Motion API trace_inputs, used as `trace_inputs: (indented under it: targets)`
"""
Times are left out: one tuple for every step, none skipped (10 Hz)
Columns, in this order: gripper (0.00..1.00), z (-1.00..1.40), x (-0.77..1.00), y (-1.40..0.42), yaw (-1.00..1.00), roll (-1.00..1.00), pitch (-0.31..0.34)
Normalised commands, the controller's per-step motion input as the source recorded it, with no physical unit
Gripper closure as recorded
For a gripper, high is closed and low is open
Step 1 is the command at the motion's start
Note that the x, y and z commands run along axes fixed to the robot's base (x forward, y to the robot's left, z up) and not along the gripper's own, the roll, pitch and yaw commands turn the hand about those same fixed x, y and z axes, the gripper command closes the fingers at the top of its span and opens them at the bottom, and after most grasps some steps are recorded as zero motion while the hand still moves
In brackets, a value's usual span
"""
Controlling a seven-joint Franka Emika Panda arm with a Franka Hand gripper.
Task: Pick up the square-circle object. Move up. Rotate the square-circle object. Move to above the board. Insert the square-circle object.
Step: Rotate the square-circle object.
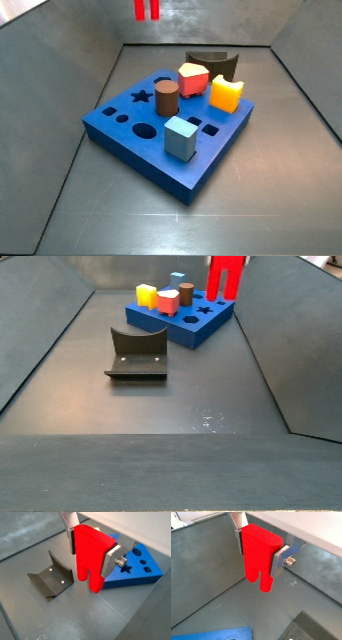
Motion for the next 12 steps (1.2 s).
trace_inputs:
  targets:
    - [1.00, -1.00, 0.01, 0.01, -0.07, -0.05, -0.006]
    - [1.00, -1.00, 0.01, 0.01, -0.07, -0.04, -0.032]
    - [1.00, -1.00, 0.01, 0.01, -0.06, -0.03, -0.041]
    - [1.00, -1.00, 0.01, 0.01, -0.06, -0.02, -0.043]
    - [1.00, -1.00, 0.02, 0.02, -0.05, -0.01, -0.036]
    - [1.00, -1.00, 0.02, 0.02, -0.05, 0.00, -0.034]
    - [1.00, -1.00, 0.02, 0.03, -0.05, 0.01, -0.035]
    - [1.00, -1.00, 0.02, 0.03, -0.04, 0.02, -0.040]
    - [1.00, -0.98, 0.02, 0.04, -0.04, 0.03, -0.041]
    - [1.00, -0.83, 0.02, 0.03, -0.04, 0.04, -0.041]
    - [1.00, -0.69, 0.02, 0.03, -0.04, 0.04, -0.042]
    - [1.00, -0.55, 0.02, 0.03, -0.04, 0.05, -0.040]
